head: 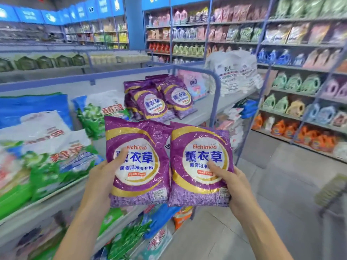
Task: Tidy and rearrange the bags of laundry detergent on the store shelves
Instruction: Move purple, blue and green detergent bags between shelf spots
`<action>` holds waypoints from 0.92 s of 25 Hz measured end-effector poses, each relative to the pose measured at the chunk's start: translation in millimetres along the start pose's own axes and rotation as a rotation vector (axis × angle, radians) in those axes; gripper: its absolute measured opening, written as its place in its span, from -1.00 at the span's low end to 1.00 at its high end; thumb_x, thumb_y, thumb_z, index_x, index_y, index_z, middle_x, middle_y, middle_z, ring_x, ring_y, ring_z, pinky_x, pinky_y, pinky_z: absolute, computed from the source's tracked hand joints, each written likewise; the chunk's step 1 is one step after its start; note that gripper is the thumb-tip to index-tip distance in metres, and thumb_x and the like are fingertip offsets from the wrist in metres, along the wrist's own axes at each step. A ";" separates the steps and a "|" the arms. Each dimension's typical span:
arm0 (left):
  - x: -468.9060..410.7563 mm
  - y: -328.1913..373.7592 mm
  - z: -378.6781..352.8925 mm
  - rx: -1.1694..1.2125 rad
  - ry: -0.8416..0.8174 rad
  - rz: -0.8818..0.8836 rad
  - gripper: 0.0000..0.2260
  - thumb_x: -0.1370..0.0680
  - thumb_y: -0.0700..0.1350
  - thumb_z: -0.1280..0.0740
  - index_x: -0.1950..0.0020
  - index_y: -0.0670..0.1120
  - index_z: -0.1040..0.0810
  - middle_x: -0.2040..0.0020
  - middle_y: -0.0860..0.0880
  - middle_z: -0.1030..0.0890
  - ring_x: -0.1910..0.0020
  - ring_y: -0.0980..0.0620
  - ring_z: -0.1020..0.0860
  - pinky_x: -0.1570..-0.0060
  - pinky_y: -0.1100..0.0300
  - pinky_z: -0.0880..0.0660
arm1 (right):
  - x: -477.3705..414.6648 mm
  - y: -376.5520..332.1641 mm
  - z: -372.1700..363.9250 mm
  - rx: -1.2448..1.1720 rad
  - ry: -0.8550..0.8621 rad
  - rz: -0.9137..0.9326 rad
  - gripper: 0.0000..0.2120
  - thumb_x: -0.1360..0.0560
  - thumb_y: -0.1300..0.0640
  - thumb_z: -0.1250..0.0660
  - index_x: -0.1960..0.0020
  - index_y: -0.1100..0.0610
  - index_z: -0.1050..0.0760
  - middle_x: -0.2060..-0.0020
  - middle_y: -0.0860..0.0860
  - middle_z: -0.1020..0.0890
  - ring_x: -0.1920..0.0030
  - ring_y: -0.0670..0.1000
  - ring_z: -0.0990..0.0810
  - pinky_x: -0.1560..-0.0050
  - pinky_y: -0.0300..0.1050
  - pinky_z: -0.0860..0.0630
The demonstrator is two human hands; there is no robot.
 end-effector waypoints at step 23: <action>-245.9 20.1 -242.1 0.107 0.462 -0.139 -0.72 -0.48 0.06 -0.53 -0.09 -0.06 -0.66 0.15 -0.07 -0.76 0.20 -0.03 -0.75 0.27 0.07 -0.69 | -475.5 -115.5 -25.9 0.180 -0.474 -0.034 -0.70 -0.44 0.12 -0.55 -0.14 0.18 -0.68 0.03 0.12 -0.76 -0.01 0.13 -0.75 -0.17 0.11 -0.63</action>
Point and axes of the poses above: each hand's wrist, its own x-axis away from the middle knuckle, its own z-axis out of the back of the hand, y = z × x, the point moved 5 cm from there along -x, towards the middle knuckle
